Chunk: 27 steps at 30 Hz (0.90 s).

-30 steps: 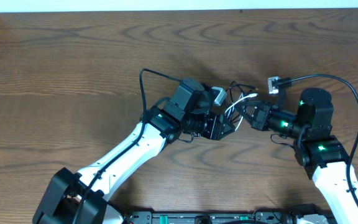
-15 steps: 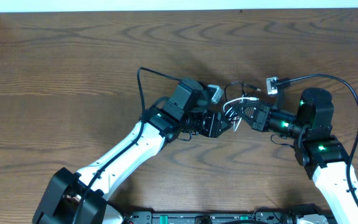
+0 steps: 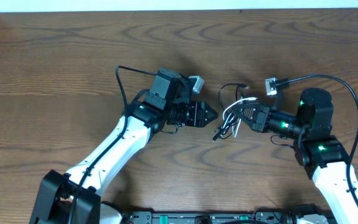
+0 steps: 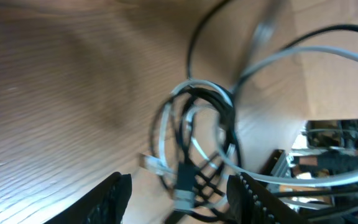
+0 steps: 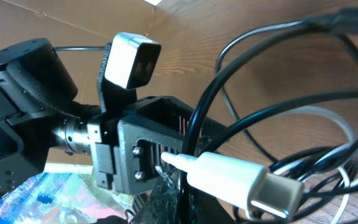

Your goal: Untangle cables

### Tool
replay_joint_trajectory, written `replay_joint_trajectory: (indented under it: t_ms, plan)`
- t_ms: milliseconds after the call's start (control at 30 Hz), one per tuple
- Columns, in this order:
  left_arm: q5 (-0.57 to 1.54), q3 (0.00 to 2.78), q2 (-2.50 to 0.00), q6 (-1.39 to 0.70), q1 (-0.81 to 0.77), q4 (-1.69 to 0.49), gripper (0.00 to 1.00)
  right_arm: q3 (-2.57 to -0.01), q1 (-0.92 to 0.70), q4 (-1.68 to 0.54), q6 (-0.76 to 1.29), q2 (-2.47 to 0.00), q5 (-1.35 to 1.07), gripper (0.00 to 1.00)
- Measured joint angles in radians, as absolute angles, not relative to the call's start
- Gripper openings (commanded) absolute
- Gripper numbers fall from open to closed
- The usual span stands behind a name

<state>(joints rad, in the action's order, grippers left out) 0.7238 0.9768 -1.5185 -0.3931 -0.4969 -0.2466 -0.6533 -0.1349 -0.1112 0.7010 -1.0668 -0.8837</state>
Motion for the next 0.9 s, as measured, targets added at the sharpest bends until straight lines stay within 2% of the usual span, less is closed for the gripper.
replay_joint_trajectory:
  t_ms: [400,900]
  plan:
    - [0.707,0.977,-1.518,-0.400,-0.610,-0.203,0.54,-0.653,-0.135,-0.111,0.716,-1.067,-0.916,0.01]
    - [0.688,0.977,-1.518,-0.458,-0.637,-0.203,0.53,-0.653,-0.135,-0.111,0.717,-1.067,-0.935,0.01]
